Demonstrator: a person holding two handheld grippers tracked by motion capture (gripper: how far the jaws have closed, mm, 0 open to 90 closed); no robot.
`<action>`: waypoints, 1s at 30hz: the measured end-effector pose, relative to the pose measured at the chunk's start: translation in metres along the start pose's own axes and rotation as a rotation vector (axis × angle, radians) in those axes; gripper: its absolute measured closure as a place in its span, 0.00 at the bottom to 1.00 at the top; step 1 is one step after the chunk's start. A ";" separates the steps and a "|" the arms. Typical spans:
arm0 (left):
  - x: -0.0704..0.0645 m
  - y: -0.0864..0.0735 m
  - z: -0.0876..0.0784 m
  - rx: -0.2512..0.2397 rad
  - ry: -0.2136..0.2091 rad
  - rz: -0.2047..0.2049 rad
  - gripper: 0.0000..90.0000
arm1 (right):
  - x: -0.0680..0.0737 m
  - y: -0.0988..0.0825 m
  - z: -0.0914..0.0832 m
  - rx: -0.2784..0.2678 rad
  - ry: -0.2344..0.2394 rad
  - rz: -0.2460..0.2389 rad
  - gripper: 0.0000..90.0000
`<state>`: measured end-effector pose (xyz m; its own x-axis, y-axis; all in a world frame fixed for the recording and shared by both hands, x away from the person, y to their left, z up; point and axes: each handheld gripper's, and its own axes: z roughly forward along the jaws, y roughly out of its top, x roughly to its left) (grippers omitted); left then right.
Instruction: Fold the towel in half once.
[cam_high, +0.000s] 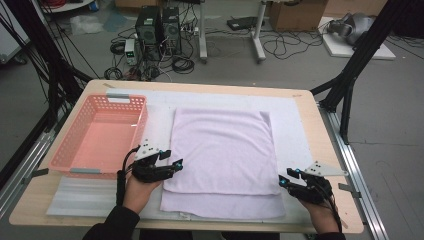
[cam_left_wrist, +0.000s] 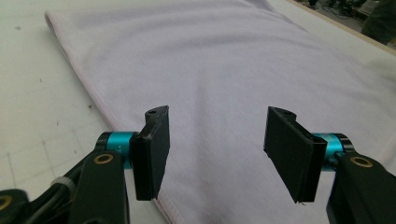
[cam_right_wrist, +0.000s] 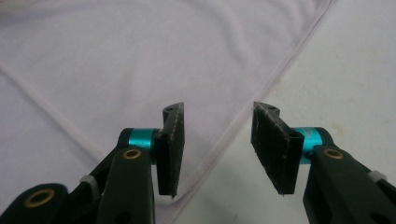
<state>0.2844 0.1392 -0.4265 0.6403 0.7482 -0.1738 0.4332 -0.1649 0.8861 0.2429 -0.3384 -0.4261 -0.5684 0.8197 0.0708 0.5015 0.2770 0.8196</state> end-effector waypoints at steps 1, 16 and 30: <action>-0.001 -0.003 -0.003 -0.004 -0.005 0.003 0.47 | 0.002 -0.002 -0.001 0.000 0.004 0.000 0.60; -0.011 -0.033 -0.038 0.047 -0.050 0.017 0.57 | 0.025 -0.023 -0.018 0.026 -0.021 -0.014 0.59; -0.015 -0.046 -0.036 0.175 -0.014 -0.003 0.73 | 0.029 -0.022 -0.016 0.046 -0.010 -0.048 0.59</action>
<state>0.2322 0.1592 -0.4492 0.6470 0.7401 -0.1836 0.5382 -0.2726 0.7975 0.2049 -0.3284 -0.4327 -0.5858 0.8100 0.0258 0.5032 0.3386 0.7950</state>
